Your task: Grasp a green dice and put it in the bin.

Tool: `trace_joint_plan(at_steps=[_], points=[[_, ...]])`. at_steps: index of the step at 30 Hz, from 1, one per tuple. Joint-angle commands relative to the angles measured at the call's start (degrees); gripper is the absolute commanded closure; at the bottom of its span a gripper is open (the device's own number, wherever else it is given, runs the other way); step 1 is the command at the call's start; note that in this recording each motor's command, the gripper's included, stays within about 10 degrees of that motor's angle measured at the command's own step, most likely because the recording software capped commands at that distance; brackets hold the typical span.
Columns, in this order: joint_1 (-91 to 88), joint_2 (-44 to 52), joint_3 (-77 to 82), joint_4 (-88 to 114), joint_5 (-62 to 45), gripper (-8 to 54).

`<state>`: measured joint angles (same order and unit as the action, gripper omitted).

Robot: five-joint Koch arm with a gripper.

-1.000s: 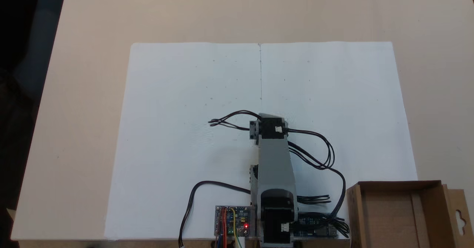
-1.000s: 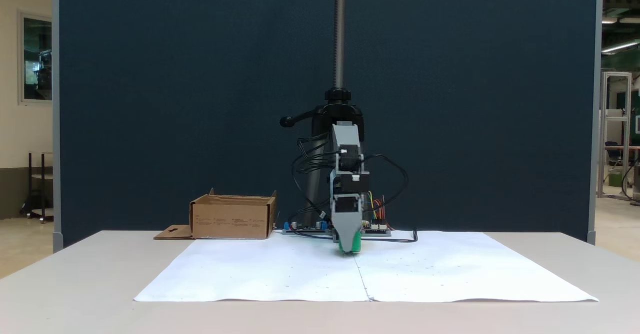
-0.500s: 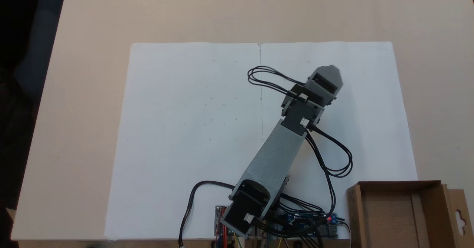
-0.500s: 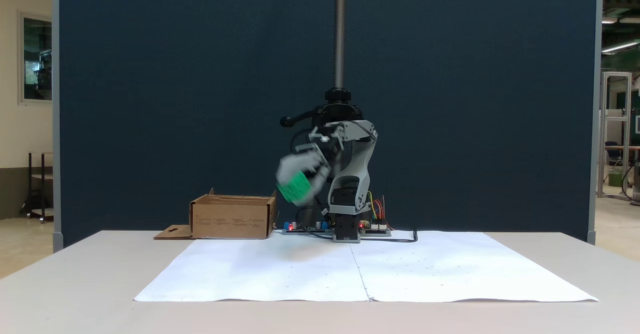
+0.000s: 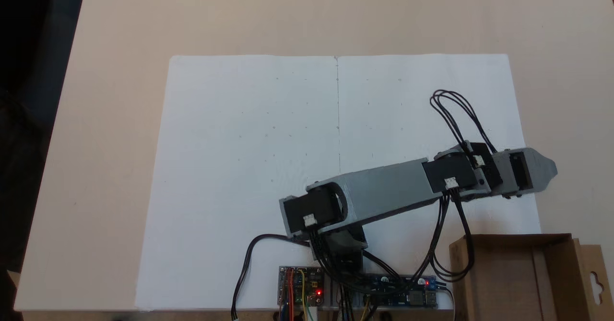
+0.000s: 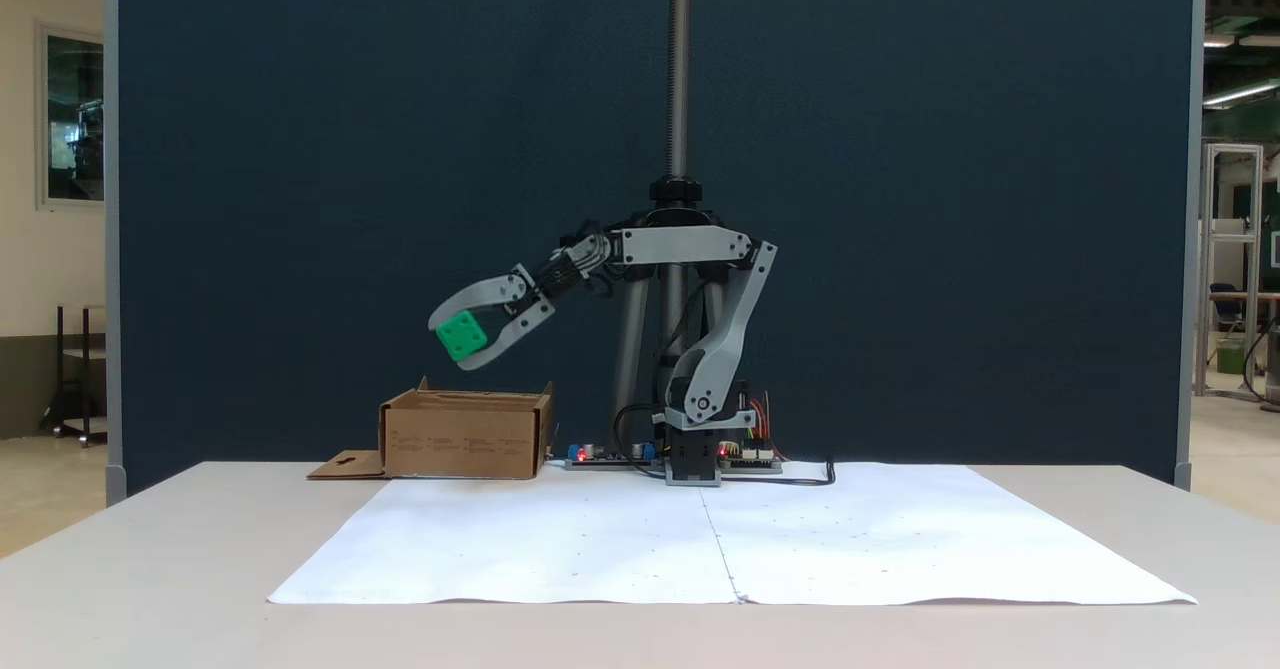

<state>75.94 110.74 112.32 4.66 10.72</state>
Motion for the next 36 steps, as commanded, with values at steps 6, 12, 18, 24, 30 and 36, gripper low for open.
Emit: trace_joint_plan(at_steps=[6, 12, 18, 24, 30, 36], points=[[14.2, -0.7, -4.1, -4.5, -10.2, 33.6], [20.4, -2.1, -4.1, -0.1, -17.7, 33.6], [25.7, -7.3, -4.0, 5.1, -28.7, 33.6], [28.0, -12.3, -4.0, 5.0, -32.3, 33.3], [29.1, -14.4, -4.0, 4.8, -32.3, 4.7], [29.4, -14.2, -4.0, 4.3, -32.3, 4.6]])
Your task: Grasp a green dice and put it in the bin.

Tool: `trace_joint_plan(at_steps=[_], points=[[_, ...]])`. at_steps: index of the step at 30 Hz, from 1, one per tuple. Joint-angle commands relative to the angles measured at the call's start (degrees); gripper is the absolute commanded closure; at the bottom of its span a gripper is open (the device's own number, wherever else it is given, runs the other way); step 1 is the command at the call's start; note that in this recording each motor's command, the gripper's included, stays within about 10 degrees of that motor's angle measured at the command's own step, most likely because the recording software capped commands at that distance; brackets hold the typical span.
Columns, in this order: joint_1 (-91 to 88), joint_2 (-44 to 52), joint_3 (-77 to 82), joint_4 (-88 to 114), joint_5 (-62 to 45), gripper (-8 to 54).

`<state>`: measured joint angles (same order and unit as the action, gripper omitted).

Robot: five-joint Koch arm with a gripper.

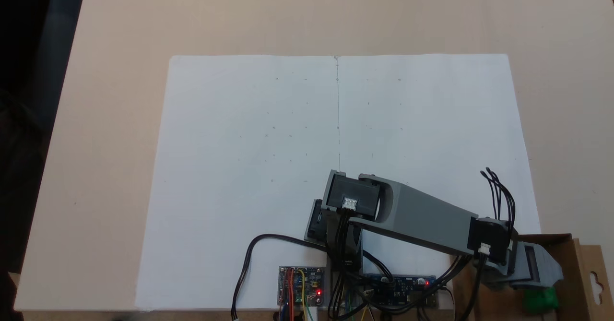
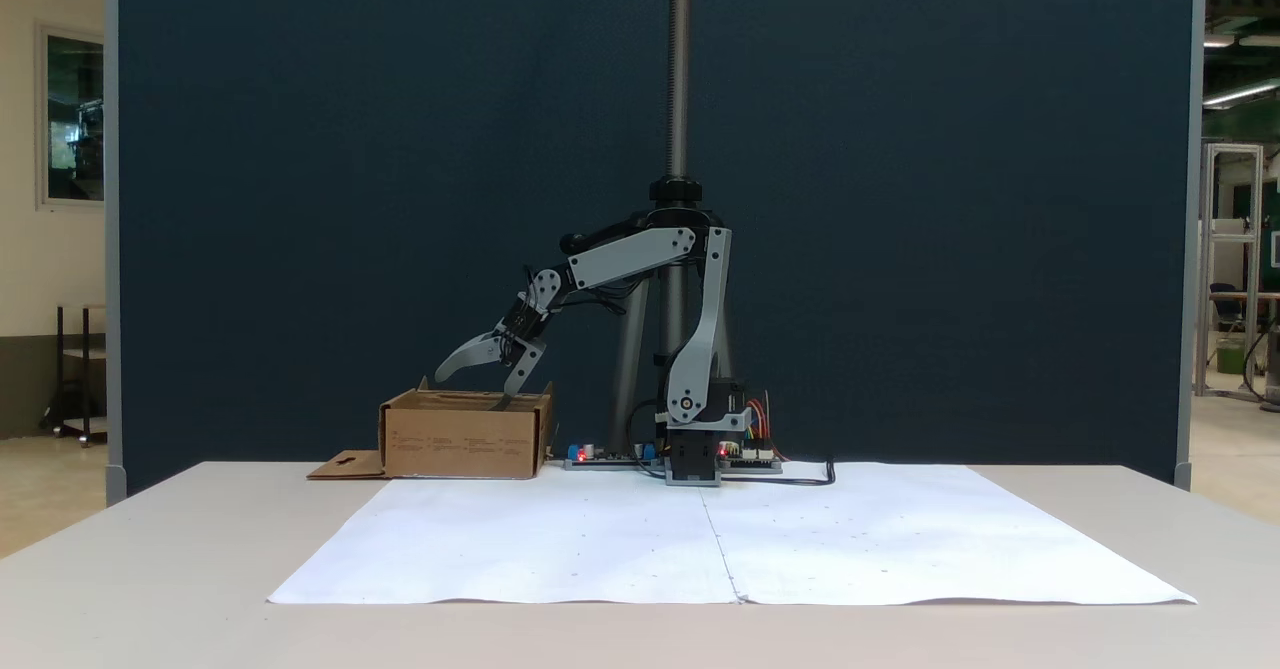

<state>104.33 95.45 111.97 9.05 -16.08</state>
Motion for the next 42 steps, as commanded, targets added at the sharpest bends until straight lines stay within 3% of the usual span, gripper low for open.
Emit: trace_joint_plan(at_steps=[1, 6, 9, 18, 25, 28, 42], points=[[1.0, 1.1, -3.6, -0.1, -5.5, 4.6], [0.4, 5.9, -3.6, 0.4, -3.3, 4.7], [-2.4, 10.6, -3.9, 0.0, 5.8, 4.6], [-29.3, 18.5, -12.0, -0.3, 22.1, 4.6], [-54.1, 23.6, -12.0, -0.3, 22.9, 4.4], [-64.0, 23.8, -12.0, -0.3, 22.9, 1.7], [-97.2, 22.9, -1.9, -6.2, 22.1, 1.2]])
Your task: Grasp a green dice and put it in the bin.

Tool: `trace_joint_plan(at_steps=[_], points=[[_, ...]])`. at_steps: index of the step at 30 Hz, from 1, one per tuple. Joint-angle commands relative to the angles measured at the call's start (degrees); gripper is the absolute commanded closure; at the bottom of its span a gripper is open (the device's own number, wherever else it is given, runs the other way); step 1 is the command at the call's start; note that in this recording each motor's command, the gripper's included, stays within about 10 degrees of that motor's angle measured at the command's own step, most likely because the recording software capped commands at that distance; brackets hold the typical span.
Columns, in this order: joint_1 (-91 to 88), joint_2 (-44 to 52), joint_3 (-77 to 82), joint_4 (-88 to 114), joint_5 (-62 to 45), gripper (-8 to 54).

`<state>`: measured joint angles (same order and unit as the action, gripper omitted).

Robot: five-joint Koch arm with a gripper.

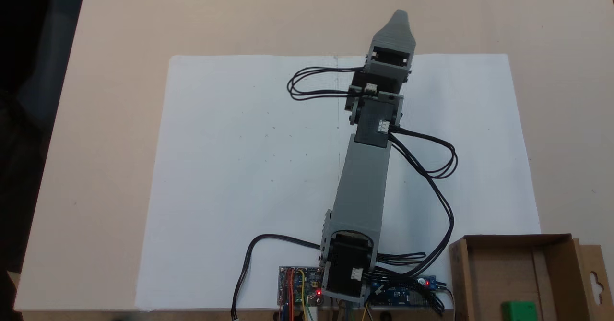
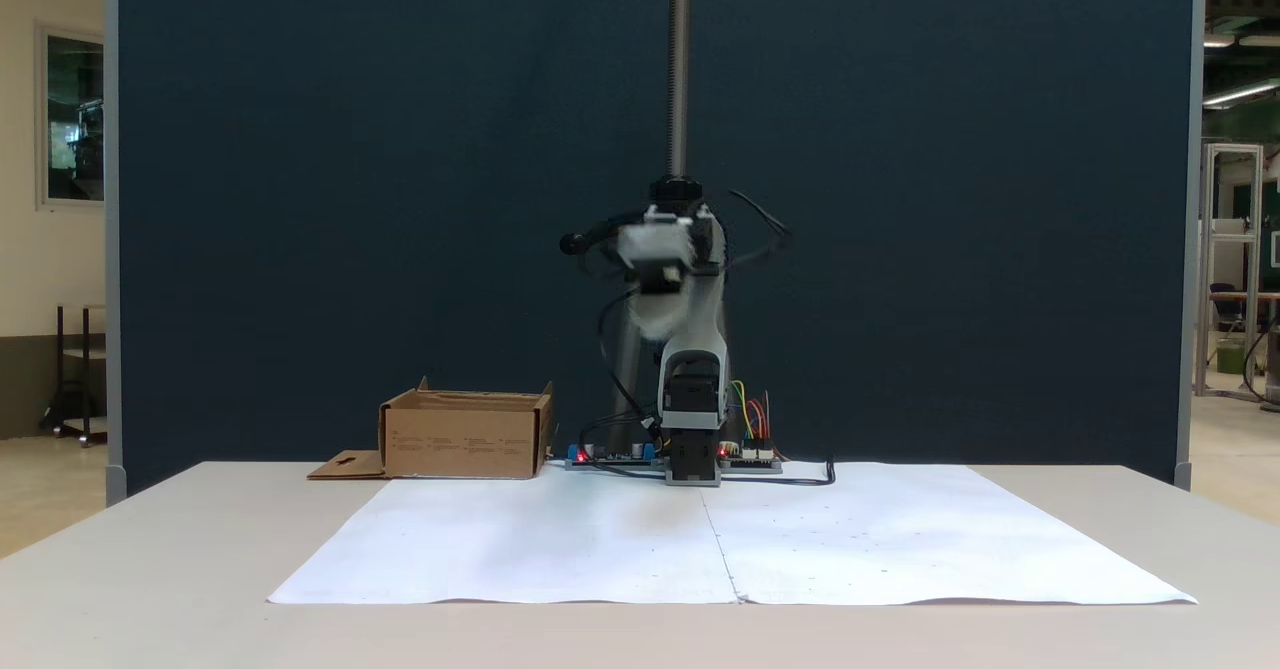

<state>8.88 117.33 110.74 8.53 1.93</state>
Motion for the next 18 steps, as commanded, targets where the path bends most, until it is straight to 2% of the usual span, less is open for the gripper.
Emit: trace_joint_plan(at_steps=[1, 7, 18], points=[[-3.4, 1.0, 0.7, -7.8, 4.0, 1.2], [-9.4, 3.4, 10.4, -18.4, 2.5, 1.3], [-11.1, 15.1, 33.3, -36.4, 0.0, 1.1]])
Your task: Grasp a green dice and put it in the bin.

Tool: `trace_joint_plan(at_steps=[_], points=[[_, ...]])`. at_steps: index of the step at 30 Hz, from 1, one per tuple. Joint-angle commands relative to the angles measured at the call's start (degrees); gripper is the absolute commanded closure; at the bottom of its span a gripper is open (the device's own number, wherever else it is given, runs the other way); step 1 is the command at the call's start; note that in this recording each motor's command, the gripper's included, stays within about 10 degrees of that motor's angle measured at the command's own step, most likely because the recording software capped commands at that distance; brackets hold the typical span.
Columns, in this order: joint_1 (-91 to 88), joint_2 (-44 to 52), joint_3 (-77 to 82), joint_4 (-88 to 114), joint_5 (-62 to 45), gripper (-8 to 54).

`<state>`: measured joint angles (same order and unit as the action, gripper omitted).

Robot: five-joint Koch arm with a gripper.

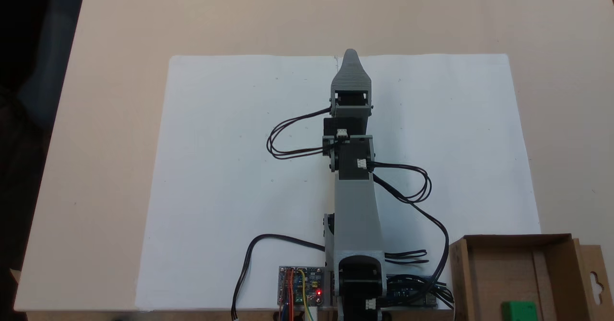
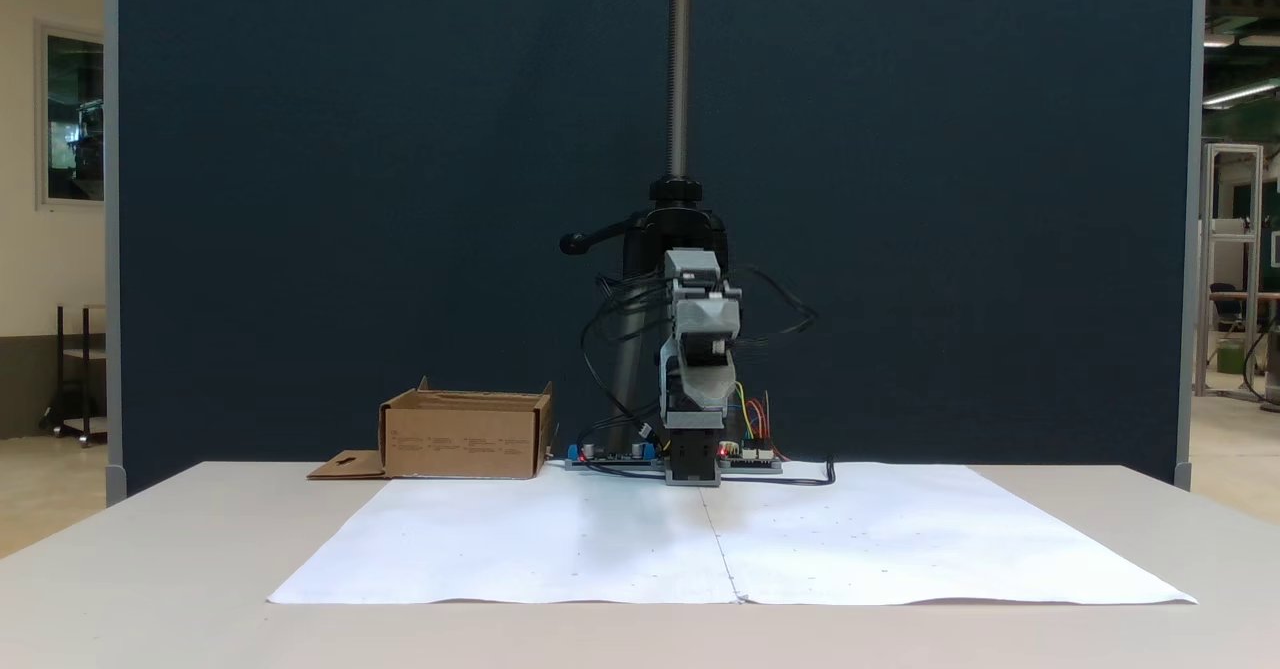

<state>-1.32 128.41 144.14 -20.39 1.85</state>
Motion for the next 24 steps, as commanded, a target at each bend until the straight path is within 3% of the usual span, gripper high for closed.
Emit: trace_joint_plan(at_steps=[1, 24], points=[[-0.8, 5.2, 1.9, -9.6, -0.7, 1.2], [1.9, 6.7, 33.7, -50.8, -6.7, 1.6]])
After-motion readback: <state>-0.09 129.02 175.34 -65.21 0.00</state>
